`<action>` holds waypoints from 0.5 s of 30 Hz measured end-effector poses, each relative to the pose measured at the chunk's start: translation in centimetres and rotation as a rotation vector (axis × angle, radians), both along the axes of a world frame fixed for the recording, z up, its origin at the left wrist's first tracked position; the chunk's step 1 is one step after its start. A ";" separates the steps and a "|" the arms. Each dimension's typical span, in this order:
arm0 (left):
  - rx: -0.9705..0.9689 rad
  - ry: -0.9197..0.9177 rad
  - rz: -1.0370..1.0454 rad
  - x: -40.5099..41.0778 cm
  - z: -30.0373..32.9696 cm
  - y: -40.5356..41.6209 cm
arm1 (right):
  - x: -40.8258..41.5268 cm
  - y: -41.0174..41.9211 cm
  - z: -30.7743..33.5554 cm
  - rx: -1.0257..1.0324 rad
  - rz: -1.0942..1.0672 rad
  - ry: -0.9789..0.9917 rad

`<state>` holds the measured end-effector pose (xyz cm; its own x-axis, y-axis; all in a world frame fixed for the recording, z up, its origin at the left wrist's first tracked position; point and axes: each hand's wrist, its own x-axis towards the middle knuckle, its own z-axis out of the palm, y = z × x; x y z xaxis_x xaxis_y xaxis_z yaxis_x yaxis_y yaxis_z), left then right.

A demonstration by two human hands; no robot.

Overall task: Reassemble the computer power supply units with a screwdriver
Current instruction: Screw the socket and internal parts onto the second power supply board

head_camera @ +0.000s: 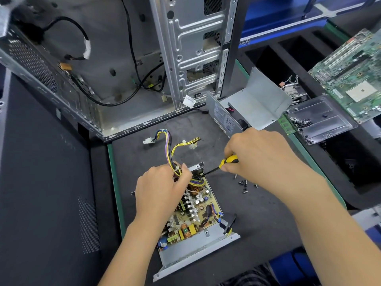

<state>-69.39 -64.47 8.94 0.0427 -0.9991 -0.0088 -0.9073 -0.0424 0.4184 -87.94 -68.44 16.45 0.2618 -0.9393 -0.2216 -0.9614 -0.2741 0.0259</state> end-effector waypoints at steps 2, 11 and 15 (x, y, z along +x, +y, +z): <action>0.001 0.002 -0.004 0.0 -0.1 0.0 | 0.1 0.0 -0.1 0.002 0.009 0.005; 0.003 -0.005 0.006 -0.1 0.0 0.0 | 1.0 0.3 0.3 -0.002 0.052 0.058; -0.012 -0.007 0.011 -0.1 0.0 0.0 | 2.0 0.5 1.0 0.033 0.089 0.070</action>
